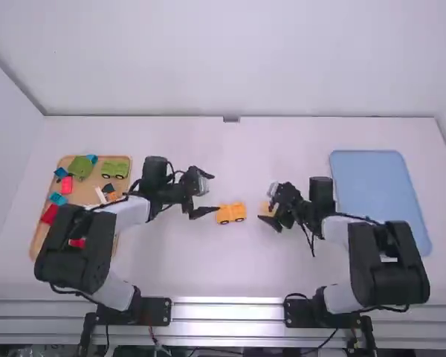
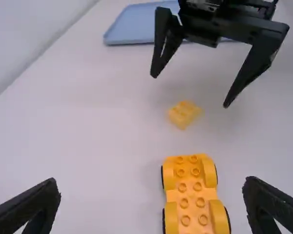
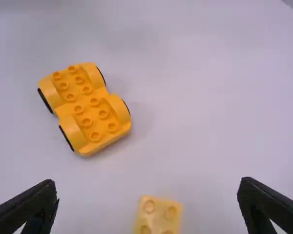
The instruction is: Assemble lego blocks to make yellow taxi
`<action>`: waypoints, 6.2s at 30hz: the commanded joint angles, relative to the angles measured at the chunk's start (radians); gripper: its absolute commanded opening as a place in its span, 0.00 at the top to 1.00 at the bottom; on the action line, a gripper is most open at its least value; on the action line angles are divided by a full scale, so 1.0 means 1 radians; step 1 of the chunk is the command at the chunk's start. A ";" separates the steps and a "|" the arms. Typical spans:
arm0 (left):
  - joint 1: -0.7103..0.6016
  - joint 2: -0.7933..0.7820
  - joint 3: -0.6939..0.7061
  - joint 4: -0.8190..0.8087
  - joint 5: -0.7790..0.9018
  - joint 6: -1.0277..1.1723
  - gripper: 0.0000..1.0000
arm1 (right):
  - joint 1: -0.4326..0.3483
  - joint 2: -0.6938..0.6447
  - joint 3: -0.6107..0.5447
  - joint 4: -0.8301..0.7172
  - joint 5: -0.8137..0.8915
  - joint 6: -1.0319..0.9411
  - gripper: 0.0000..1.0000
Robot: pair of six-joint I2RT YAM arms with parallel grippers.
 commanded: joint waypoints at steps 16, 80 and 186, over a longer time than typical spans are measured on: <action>-0.001 0.004 -0.018 -0.004 0.036 -0.069 0.01 | -0.099 0.375 -0.037 0.417 -0.153 0.111 0.35; -0.136 0.384 -0.011 0.262 -0.148 0.001 0.43 | 0.110 0.037 0.238 -0.391 -0.100 -0.256 0.84; -0.140 0.384 -0.011 0.196 -0.103 0.066 0.48 | 0.325 0.315 0.421 -0.606 0.150 -0.297 1.00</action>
